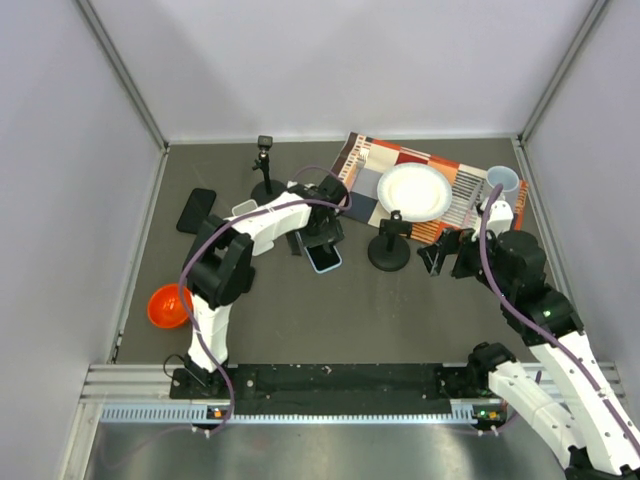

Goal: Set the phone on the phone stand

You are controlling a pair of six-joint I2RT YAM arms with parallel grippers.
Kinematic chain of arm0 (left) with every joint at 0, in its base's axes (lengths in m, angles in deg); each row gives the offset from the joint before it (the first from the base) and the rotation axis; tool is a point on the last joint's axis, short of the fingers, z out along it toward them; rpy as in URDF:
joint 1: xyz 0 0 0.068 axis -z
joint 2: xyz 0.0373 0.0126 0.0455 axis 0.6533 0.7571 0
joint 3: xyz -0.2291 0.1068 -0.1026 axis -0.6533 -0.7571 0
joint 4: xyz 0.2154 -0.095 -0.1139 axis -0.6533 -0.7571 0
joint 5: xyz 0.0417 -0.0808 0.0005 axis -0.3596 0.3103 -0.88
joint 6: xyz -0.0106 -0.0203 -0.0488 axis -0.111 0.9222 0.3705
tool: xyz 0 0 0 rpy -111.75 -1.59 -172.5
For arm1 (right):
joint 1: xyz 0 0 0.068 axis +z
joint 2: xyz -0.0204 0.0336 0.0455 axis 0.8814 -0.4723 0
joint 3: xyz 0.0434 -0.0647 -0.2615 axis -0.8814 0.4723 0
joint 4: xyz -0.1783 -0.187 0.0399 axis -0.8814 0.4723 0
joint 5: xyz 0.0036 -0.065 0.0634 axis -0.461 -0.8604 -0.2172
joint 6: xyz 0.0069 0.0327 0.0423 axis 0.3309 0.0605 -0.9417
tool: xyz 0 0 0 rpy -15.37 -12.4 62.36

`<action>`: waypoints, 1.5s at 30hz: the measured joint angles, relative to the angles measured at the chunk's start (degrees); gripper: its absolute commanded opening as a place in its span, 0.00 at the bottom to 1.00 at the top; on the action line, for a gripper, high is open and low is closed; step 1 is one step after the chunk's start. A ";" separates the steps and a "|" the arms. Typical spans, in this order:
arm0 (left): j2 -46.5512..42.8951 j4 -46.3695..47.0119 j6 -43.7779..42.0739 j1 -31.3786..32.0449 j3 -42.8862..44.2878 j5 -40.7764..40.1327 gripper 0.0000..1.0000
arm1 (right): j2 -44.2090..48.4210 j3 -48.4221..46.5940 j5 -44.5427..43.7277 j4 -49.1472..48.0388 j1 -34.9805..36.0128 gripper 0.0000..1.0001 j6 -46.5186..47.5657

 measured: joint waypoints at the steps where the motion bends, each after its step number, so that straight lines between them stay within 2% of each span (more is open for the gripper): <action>1: 0.13 0.09 0.00 0.00 0.00 0.00 0.99 | 0.09 0.00 0.37 -0.02 0.00 0.99 0.00; 13: 0.37 4.76 -0.72 0.00 -1.53 0.76 0.99 | 1.03 1.95 2.14 -0.46 0.00 0.99 0.02; 24: 3.41 3.54 0.31 -0.33 -0.26 0.72 0.99 | 0.98 1.95 2.34 -0.50 0.00 0.99 0.02; 26: 3.48 3.50 0.44 -0.44 -0.20 0.90 0.96 | 0.96 1.95 2.34 -0.55 0.00 0.99 0.02; 31: 3.48 3.80 0.37 -0.70 -0.22 1.66 0.76 | 0.26 1.92 2.32 -1.07 0.00 0.99 0.04; 33: 3.48 4.00 0.22 -0.76 -0.22 2.05 0.64 | -0.09 1.92 2.32 -1.07 0.00 0.99 0.04; 34: 3.48 4.02 0.20 -0.79 -0.22 2.10 0.47 | -0.20 1.92 2.32 -1.07 0.00 0.99 0.04; 36: 3.48 4.09 -0.31 -0.81 -0.22 2.21 0.26 | -0.46 1.77 2.32 -0.83 0.00 0.99 0.04; 37: 3.48 4.11 -0.46 -0.83 -0.22 2.25 0.01 | -0.63 1.46 2.34 -0.42 0.00 0.99 0.09; 41: 2.91 4.66 -0.68 -0.83 -0.85 1.92 0.00 | -2.29 -0.52 3.74 1.75 0.00 0.99 2.16; 45: -2.97 9.79 -3.28 -0.59 -8.96 -0.24 0.00 | -4.04 -2.82 4.68 3.98 0.00 0.98 4.85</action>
